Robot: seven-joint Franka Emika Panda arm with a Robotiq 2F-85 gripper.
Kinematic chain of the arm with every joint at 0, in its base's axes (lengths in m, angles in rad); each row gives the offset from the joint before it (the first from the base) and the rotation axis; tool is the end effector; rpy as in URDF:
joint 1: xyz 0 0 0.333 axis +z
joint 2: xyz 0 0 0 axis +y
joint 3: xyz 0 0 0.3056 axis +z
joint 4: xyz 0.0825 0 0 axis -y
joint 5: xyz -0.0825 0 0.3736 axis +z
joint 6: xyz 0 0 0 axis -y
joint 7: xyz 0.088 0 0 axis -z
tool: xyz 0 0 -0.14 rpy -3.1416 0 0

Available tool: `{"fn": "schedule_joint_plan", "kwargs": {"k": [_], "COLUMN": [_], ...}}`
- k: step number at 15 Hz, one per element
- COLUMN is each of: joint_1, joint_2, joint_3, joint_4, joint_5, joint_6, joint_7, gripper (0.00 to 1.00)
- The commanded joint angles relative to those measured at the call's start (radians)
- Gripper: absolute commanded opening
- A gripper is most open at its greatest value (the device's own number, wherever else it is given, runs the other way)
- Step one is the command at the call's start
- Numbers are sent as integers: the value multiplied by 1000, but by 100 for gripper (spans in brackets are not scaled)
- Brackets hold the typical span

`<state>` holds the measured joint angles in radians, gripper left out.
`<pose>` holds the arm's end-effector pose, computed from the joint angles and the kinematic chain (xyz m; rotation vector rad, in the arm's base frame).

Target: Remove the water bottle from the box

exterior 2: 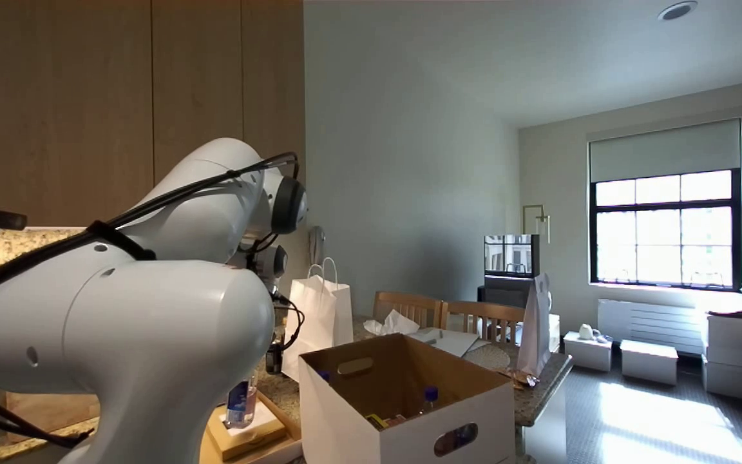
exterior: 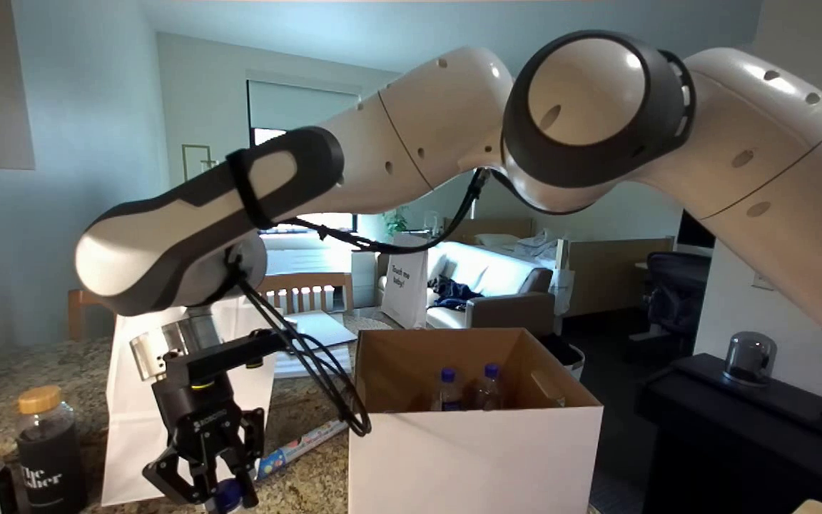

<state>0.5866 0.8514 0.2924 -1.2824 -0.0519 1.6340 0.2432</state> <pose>0.4496 0.4805 0.1938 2.8246 0.8868 -0.7464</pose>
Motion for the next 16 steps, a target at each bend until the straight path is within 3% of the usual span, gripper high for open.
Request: {"fn": "schedule_joint_plan", "kwargs": {"k": [1, 2, 3, 4, 7, 10, 12, 16], "joint_1": [39, 50, 60, 68, 72, 60, 45, -6], "joint_2": [63, 78, 93, 104, 98, 14, -98, -251], "joint_3": [-32, -39, -49, -57, -58, -60, -77, -102], "joint_4": [123, 147, 169, 185, 179, 111, 33, -16], "joint_5": [3, -1, -6, -6, -20, -25, -44, -14], "joint_6": [-25, -31, -41, -52, -90, -136, -130, -84], "joint_7": [-17, -15, -12, -11, -9, -14, 3, 31], "gripper": [14, 14, 60, 61, 78, 98, 100, 100]}}
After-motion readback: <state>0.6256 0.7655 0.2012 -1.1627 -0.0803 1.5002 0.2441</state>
